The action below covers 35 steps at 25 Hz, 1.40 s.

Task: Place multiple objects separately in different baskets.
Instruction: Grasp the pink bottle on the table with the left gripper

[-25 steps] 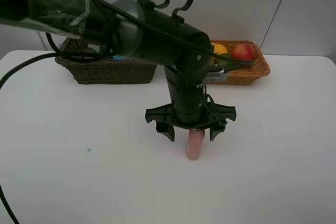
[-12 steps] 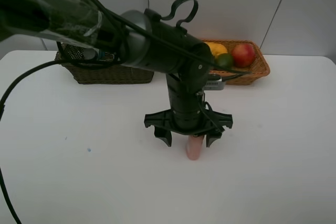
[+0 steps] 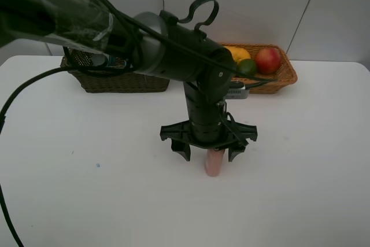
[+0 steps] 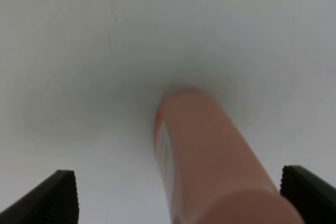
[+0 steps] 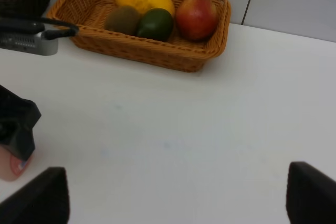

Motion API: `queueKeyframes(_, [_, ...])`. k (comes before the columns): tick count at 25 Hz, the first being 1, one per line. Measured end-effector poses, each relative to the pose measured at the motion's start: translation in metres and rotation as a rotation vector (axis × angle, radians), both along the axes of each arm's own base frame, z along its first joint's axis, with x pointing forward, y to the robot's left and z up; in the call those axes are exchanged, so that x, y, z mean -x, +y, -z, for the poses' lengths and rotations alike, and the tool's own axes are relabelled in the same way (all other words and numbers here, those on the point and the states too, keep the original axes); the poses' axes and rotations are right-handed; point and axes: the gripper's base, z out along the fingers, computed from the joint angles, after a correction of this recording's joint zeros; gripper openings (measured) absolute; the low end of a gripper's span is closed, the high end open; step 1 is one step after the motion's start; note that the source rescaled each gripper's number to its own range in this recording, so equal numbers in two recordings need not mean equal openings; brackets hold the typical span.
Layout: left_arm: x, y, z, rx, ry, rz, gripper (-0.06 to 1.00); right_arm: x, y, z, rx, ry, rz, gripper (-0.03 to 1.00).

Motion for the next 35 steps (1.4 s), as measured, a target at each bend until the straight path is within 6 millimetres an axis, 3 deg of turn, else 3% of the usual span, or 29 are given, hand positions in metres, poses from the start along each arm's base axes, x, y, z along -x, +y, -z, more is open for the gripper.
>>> queueKeyframes(35, [-0.006,-0.005,-0.005,0.041,-0.068,0.053,0.99,0.0,0.0,0.0,0.0,0.0,0.0,1.0])
